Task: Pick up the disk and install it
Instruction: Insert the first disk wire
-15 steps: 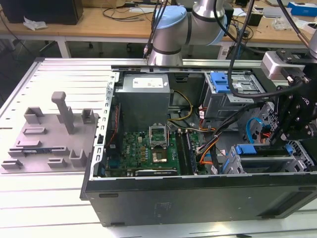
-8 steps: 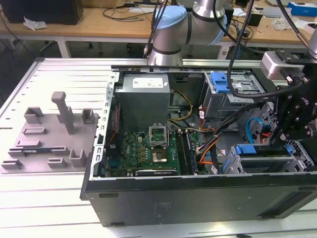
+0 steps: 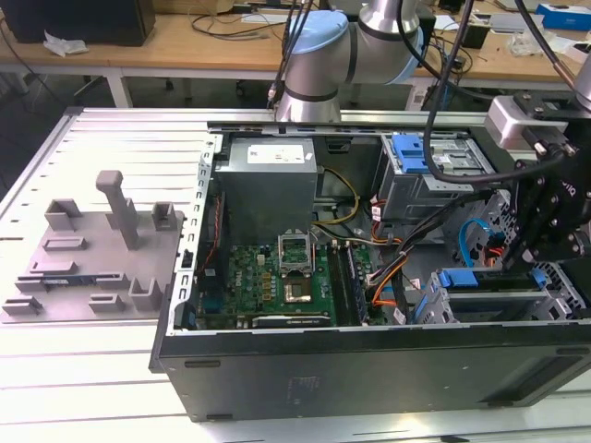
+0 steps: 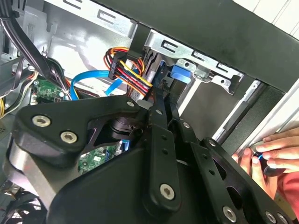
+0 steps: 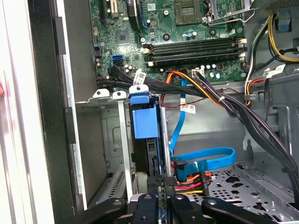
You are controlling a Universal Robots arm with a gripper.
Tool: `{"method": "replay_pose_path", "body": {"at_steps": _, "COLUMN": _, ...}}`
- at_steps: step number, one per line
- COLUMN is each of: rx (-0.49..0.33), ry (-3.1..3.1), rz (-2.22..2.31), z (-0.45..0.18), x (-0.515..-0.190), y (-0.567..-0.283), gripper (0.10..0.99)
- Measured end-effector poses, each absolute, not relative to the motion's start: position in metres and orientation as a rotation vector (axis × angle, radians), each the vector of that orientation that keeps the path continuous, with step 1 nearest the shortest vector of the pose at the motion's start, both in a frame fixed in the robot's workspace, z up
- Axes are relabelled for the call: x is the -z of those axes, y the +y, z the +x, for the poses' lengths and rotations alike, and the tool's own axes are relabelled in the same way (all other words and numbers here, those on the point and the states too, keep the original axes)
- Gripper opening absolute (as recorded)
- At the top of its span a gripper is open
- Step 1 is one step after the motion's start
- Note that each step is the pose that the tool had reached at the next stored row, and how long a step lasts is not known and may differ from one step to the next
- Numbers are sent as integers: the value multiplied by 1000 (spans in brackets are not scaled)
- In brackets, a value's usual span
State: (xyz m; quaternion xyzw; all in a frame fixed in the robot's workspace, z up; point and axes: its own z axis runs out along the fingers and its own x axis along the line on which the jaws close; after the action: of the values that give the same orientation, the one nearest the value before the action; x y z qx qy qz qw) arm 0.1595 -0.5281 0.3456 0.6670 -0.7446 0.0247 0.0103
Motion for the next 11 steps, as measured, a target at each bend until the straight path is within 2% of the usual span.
{"method": "replay_pose_path", "body": {"at_steps": 11, "rx": -77, "ry": -2324, "rz": 2082, "z": 159, "x": -342, "y": -529, "gripper": 165}}
